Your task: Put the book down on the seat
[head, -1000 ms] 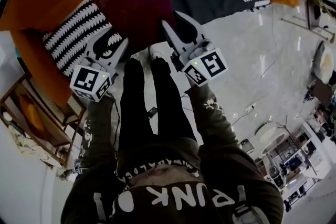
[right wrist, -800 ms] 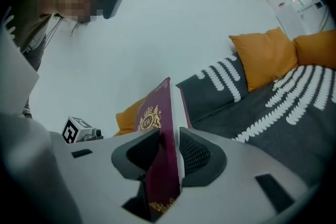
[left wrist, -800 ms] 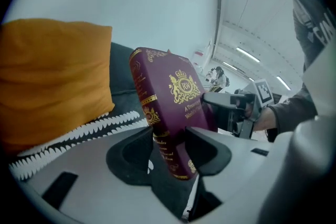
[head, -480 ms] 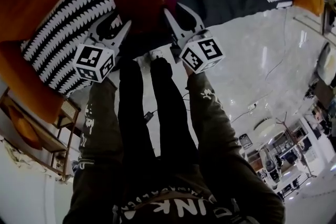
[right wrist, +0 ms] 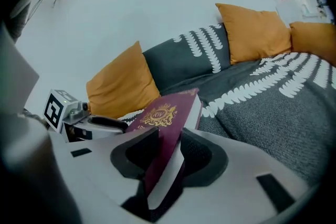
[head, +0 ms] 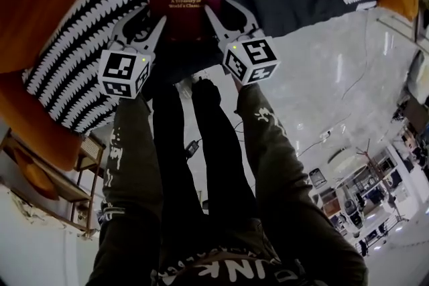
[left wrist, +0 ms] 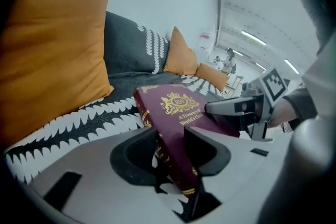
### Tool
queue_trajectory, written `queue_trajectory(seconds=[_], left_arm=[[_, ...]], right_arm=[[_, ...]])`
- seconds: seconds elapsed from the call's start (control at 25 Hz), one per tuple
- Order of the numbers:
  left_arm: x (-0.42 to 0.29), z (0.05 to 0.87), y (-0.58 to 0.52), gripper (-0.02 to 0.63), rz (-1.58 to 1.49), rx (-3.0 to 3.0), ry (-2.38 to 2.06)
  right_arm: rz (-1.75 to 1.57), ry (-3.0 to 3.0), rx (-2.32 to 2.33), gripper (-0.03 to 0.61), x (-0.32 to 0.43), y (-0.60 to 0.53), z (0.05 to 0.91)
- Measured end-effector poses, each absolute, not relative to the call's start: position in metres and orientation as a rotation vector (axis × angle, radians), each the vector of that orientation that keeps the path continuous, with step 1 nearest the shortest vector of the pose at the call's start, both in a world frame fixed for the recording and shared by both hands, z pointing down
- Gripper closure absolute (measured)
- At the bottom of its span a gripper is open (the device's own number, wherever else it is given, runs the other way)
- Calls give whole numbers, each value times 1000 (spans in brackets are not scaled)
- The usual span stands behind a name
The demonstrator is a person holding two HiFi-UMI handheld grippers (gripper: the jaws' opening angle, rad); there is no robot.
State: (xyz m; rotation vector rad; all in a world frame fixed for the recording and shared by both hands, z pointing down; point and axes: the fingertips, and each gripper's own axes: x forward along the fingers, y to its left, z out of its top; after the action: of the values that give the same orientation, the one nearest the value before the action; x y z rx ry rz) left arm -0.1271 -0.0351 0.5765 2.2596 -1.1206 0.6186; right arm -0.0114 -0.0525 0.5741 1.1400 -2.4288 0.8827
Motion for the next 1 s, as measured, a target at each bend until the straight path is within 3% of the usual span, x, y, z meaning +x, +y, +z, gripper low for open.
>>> queue_trajectory(seconds=[0.2, 0.4, 0.52, 0.6, 0.84, 1.0], left_arm=[[-106, 568, -56, 462, 572, 2298, -1108], [-89, 577, -39, 584, 570, 2340, -1106], [-97, 556, -36, 595, 552, 2346, -1117], [-92, 533, -49, 605, 535, 2378, -1117], [-74, 488, -72, 609, 425, 2499, -1184], [-83, 413, -83, 609, 326, 2591, -1262]], right_arm=[[835, -2435, 1144, 434, 13, -72, 566], [997, -2453, 1217, 437, 46, -48, 581], [1136, -2439, 1373, 511, 62, -45, 563], [986, -2419, 1364, 568, 70, -52, 545], [624, -2500, 1309, 568, 69, -68, 506], [460, -2594, 1321, 568, 51, -81, 438]])
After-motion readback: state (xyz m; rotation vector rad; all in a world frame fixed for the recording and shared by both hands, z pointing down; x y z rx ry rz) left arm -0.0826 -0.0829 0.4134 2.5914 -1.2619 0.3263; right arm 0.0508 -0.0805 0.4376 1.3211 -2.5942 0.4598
